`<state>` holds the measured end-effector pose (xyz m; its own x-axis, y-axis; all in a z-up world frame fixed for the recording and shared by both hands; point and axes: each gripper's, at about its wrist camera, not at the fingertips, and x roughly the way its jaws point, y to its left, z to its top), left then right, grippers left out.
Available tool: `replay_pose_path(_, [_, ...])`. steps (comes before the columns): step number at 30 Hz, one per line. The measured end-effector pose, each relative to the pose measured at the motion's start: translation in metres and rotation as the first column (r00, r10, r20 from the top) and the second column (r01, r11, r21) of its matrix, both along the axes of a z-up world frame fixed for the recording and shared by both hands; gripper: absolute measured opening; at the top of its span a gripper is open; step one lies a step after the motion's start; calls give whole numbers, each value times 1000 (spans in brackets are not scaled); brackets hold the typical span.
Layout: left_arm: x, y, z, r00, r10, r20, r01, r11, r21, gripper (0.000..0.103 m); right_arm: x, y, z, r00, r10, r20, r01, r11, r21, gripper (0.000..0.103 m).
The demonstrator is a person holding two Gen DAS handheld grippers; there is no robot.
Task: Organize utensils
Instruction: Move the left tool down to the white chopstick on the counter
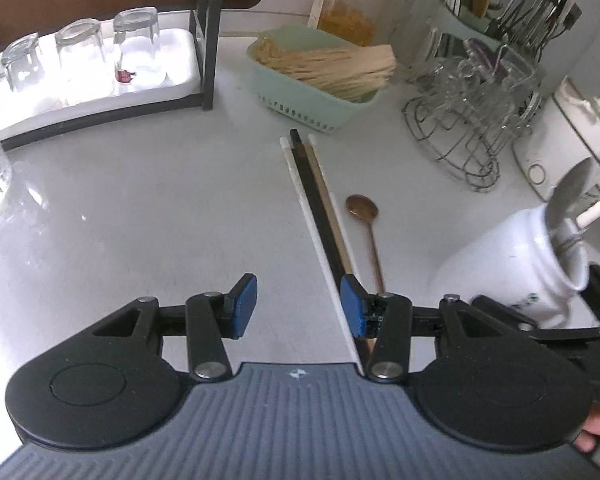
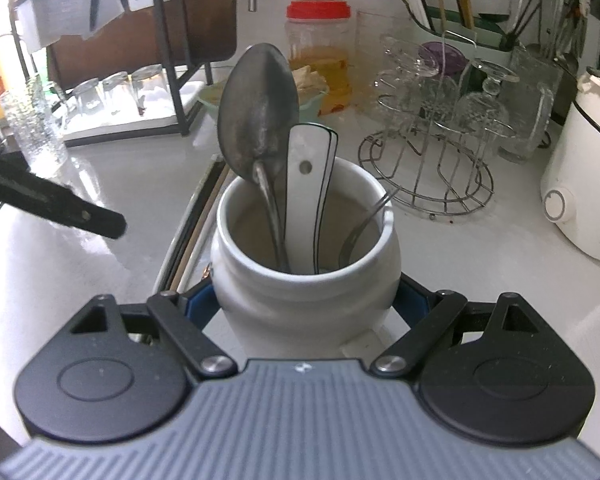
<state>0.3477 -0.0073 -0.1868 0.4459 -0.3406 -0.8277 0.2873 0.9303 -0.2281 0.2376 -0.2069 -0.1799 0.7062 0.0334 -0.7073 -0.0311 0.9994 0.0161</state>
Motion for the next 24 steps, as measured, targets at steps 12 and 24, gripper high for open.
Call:
replay_pose_path(12, [11,-29,-31,990,-133,38,130,987,90,52,2,3,2,996,-90,-25,90,996,-1,91])
replay_pose_path(24, [0,-33,-32,981,-179,81,158,964,213,50,2,4,2,995,-93,-25,93,996,3,91])
